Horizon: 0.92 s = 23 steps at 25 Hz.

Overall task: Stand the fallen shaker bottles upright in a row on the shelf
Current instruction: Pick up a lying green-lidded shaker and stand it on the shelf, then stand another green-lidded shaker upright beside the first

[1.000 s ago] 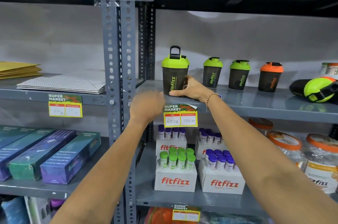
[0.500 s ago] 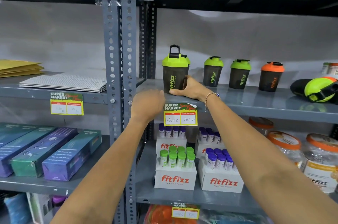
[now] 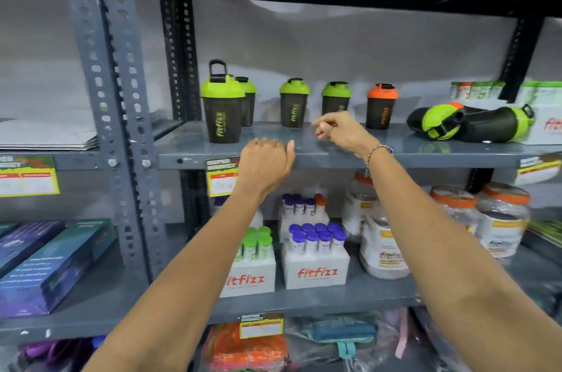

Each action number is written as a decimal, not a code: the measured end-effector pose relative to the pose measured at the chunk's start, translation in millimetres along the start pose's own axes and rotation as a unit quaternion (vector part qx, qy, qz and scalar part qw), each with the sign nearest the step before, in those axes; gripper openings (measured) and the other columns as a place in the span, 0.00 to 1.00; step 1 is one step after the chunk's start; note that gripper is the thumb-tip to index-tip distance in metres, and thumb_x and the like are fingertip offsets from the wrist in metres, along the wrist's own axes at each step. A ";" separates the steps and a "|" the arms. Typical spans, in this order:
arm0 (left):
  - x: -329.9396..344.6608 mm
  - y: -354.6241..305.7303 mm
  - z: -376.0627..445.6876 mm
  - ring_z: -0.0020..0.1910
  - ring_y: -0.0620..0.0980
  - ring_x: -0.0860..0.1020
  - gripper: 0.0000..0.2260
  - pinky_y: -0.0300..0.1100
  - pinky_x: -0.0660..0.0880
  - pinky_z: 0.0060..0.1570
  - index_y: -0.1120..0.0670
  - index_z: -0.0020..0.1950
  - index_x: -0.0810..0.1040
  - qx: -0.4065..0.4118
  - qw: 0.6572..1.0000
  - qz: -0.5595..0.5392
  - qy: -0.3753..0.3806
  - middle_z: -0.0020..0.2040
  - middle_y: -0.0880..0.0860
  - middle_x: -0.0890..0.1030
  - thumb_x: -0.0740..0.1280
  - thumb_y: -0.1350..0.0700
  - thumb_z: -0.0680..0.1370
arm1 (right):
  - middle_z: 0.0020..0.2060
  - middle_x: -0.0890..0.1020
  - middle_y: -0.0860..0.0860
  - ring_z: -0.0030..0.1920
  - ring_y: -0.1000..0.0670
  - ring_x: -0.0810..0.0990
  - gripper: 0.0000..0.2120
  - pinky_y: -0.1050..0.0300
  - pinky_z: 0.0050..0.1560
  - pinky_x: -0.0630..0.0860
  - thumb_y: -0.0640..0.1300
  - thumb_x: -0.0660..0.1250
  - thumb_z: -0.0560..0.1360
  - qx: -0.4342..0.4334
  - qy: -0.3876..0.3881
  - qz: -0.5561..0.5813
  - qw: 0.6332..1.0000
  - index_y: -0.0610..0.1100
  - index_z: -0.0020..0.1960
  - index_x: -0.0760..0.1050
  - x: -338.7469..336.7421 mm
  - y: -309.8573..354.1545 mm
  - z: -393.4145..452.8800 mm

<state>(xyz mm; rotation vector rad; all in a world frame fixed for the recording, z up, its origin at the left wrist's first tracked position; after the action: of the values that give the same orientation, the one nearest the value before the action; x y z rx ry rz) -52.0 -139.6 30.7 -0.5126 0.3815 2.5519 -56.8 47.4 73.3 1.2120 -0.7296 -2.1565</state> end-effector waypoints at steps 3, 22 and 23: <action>18.0 -59.9 14.4 0.24 0.56 0.78 0.15 0.41 0.72 0.26 0.60 0.28 0.79 -0.006 0.999 -0.022 0.031 0.25 0.58 0.79 0.71 0.54 0.73 | 0.41 0.79 0.42 0.35 0.57 0.77 0.12 0.70 0.41 0.76 0.30 0.58 0.77 0.012 -0.057 -0.031 0.998 0.31 0.56 0.77 -63.6 -38.0 -16.5; 69.0 -216.9 63.2 0.21 0.56 0.73 0.23 0.39 0.65 0.26 0.58 0.28 0.76 -0.032 0.999 -0.031 -0.005 0.24 0.57 0.77 0.52 0.51 0.77 | 0.68 0.67 0.41 0.68 0.40 0.66 0.26 0.45 0.66 0.66 0.39 0.67 0.72 0.073 -0.169 -0.373 0.909 0.41 0.69 0.67 -311.7 -191.3 -47.9; 70.3 -216.6 62.9 0.21 0.56 0.73 0.23 0.39 0.64 0.26 0.58 0.28 0.76 -0.034 0.999 -0.023 -0.012 0.24 0.57 0.77 0.52 0.51 0.77 | 0.67 0.67 0.40 0.67 0.39 0.67 0.22 0.45 0.66 0.66 0.42 0.65 0.74 0.083 -0.202 -0.359 0.907 0.41 0.68 0.68 -308.9 -192.6 -45.5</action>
<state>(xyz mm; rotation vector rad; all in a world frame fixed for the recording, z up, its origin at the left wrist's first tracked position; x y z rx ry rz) -11.9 92.9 20.3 -0.5091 0.2731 2.5306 79.9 387.1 98.1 1.2612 -0.7119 -3.0768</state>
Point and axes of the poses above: each hand's wrist, its own z-axis towards the middle knuckle, its own x-axis out of the palm, y = z × x, the point moved 3 cm from there along z, towards the middle knuckle
